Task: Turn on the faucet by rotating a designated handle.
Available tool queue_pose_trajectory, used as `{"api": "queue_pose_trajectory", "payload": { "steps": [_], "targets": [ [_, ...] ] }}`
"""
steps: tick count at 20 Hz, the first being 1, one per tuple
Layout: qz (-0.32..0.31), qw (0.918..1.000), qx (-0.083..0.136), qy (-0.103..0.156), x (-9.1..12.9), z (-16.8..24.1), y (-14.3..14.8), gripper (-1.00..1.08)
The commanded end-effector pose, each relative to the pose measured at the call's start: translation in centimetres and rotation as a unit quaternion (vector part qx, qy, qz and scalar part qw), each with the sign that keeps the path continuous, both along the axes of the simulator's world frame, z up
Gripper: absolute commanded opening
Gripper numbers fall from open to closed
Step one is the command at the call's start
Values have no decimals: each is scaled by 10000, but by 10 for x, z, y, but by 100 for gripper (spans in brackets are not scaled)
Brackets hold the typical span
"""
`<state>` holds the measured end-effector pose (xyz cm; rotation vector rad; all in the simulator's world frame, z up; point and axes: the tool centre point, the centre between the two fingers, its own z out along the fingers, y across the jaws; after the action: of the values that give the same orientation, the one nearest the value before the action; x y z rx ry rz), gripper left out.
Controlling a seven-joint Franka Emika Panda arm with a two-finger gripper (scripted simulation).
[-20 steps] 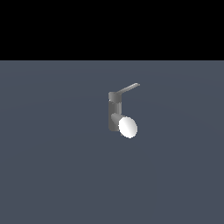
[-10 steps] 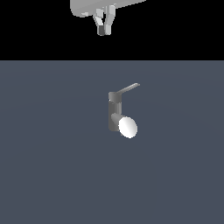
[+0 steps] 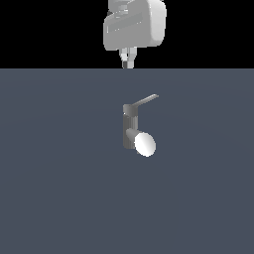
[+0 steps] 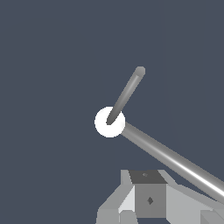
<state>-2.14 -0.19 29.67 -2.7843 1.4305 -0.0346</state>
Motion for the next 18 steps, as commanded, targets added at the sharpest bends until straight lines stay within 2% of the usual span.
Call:
{"api": "queue_pose_trajectory", "payload": {
  "steps": [1, 5, 10, 18],
  "targets": [
    [-340, 9994, 3, 13, 14, -15, -8, -100],
    [-898, 9959, 6, 39, 36, -40, -23, -100],
    [-1566, 9876, 9, 71, 60, -70, -45, -100],
    [-2329, 9724, 18, 106, 83, -103, -75, -100]
  ]
}}
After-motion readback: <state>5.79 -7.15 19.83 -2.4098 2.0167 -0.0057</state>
